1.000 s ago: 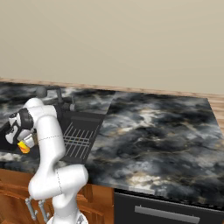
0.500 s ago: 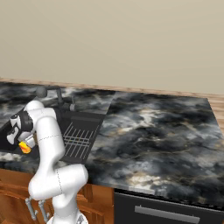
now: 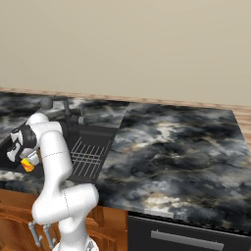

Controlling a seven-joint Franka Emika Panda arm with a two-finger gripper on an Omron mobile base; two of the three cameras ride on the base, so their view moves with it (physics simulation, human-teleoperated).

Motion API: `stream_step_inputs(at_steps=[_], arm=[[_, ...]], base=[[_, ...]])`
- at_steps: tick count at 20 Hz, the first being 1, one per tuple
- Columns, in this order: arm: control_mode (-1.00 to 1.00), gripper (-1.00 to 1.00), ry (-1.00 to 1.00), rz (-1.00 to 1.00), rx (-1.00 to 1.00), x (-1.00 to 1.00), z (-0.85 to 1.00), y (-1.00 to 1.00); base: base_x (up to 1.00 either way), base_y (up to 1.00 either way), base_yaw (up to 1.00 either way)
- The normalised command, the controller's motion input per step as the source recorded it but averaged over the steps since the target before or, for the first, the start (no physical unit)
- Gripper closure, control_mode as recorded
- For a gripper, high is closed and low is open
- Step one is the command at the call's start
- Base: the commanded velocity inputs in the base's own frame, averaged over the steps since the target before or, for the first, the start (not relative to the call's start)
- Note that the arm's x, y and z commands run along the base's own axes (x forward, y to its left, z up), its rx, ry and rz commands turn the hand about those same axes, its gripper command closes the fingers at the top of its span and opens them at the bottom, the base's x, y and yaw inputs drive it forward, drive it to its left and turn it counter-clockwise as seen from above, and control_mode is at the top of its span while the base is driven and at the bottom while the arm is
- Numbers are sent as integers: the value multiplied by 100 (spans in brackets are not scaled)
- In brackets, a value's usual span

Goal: Pick the jar and cup and place them in the sink. Then turn on the water.

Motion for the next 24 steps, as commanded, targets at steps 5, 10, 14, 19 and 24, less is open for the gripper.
stream_step_inputs(at_steps=[5, 10, 14, 19, 24], arm=[[-100, -100, 0, 0, 0, 0, 0, 0], [-100, -100, 0, 0, 0, 0, 0, -1], [-100, -100, 0, 0, 0, 0, 11, -9], [-100, -100, 0, 0, 0, 0, 40, -11], [-100, -100, 0, 0, 0, 0, 49, -14]], base=[[0, 0, 0], [0, 0, 0], [0, 0, 0], [0, 0, 0], [0, 0, 0]])
